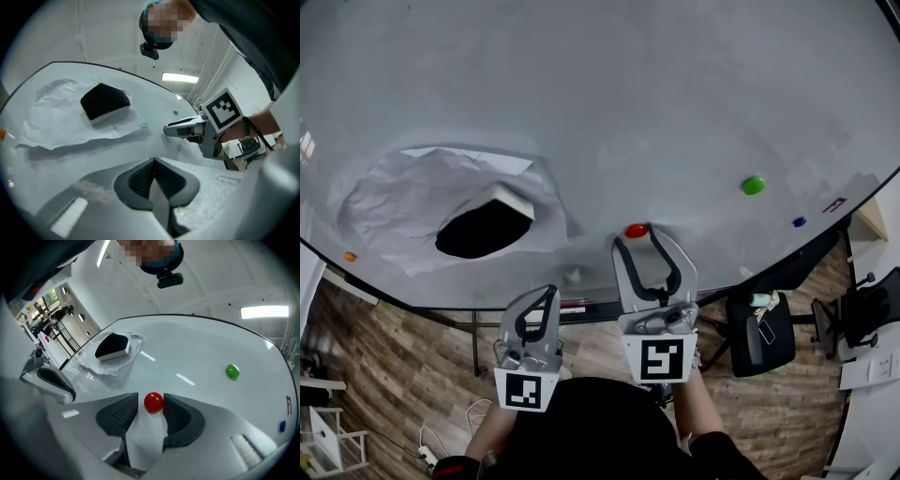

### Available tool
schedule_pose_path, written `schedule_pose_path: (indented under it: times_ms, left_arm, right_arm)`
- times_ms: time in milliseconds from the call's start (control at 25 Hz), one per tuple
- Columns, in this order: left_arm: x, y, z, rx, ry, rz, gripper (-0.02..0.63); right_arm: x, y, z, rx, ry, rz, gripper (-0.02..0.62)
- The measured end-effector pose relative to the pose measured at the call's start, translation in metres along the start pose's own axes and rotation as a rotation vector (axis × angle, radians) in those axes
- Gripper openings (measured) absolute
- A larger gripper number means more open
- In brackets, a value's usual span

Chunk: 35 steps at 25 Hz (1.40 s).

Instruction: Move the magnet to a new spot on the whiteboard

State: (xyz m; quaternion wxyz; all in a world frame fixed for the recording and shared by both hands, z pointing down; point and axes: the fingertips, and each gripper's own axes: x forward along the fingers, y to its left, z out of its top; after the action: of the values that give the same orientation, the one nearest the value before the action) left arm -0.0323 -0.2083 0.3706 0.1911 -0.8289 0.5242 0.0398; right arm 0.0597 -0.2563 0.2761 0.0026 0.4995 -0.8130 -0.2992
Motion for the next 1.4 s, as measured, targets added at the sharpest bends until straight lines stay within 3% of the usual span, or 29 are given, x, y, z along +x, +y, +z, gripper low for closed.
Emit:
schedule_pose_path:
  times_ms: [760, 1400]
  left_arm:
    - [-0.013, -0.015, 0.010, -0.002, -0.008, -0.009, 0.002]
    - [-0.029, -0.032, 0.015, -0.007, -0.002, -0.023, 0.002]
  right_arm:
    - [-0.028, -0.005, 0.003, 0.050, 0.016, -0.021, 0.169]
    - [-0.065, 0.012, 0.009, 0.169, 0.006, -0.004, 0.080]
